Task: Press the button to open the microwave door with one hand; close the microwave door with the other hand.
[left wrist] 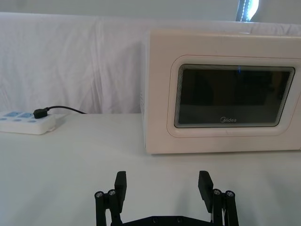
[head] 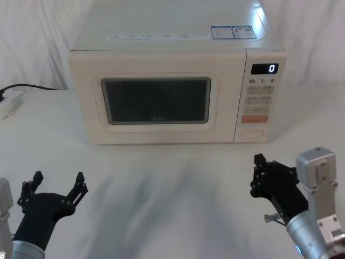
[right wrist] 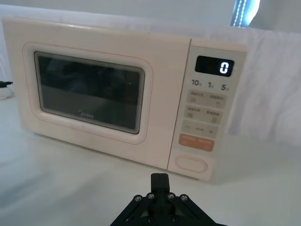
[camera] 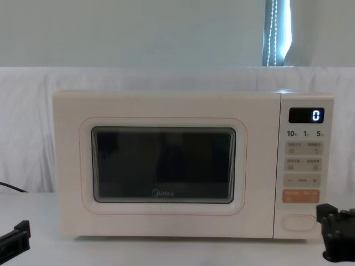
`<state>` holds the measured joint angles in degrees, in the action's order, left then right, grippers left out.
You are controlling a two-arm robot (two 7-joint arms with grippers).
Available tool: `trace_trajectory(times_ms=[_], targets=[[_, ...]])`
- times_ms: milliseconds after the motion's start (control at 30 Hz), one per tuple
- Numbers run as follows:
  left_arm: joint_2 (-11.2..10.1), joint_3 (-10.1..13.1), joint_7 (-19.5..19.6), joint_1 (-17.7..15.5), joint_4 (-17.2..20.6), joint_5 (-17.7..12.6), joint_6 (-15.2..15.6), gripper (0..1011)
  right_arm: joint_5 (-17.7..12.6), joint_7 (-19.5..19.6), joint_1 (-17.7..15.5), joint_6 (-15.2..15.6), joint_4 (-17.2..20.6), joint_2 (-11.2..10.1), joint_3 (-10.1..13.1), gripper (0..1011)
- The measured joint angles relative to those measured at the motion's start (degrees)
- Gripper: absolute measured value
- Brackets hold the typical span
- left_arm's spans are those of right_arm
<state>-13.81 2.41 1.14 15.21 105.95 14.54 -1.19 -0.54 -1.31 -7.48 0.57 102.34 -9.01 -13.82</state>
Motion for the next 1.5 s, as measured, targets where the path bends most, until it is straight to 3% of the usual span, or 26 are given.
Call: trace_trajectory(times_ms=[267,500,867,1500], targets=[[0.0,0.0,0.0,0.0,0.0,0.0,0.0,1001,1.01,-1.88,3.5,1.76,-2.96,1.1,0.46,0],[0.0,0.0,0.0,0.0,0.0,0.0,0.0,1001,1.23,-2.05,6.69,4.96,-6.59,3.57,2.29,0],[0.0,0.0,0.0,0.0,0.0,0.0,0.0,1001,1.91,-1.61,11.33,7.55,-12.26,6.44,4.4,0],[0.0,0.0,0.0,0.0,0.0,0.0,0.0,1001,2.21,-2.06,17.88,7.46,-21.55,8.55,6.2,0]])
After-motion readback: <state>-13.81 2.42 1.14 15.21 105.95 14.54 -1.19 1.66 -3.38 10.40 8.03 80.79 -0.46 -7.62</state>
